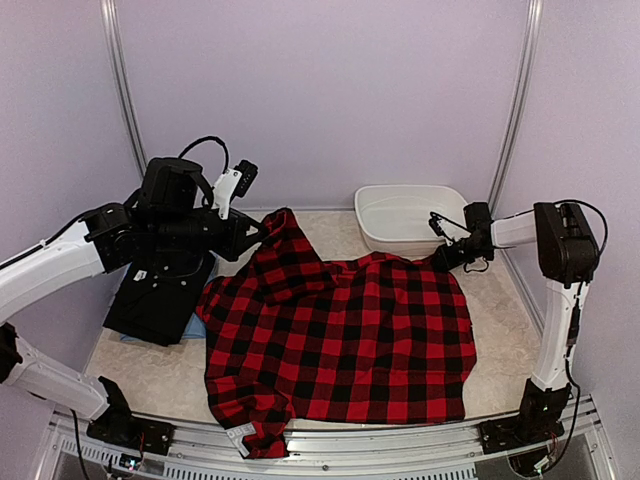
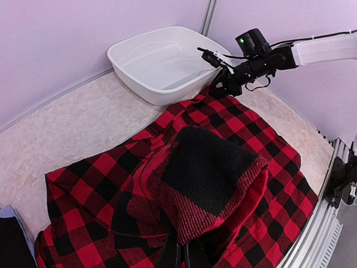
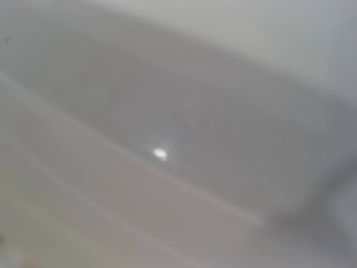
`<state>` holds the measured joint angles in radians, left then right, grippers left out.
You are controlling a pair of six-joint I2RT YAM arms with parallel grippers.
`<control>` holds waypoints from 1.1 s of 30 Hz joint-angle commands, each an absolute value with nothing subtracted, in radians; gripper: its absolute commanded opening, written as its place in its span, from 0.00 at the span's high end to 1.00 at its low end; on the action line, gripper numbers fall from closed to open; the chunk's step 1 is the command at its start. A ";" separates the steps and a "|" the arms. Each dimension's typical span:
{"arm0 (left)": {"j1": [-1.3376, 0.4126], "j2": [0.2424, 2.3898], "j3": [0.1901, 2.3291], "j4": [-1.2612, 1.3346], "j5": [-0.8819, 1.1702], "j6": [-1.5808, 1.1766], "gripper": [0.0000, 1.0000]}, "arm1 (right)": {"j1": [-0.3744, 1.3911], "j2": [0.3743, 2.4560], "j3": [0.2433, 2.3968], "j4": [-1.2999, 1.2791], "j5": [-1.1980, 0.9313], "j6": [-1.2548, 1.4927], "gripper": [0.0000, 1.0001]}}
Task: Fold and stack the long sleeve shirts
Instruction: Pick up the flattened shirt from the center of the board, then fold the flattened shirt at the center of the board.
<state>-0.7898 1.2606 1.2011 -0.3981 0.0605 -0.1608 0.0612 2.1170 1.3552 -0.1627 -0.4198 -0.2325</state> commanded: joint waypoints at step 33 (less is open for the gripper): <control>-0.803 1.114 1.507 -0.963 -0.144 -0.068 1.00 | 0.121 1.714 0.994 0.008 -0.276 -0.247 0.89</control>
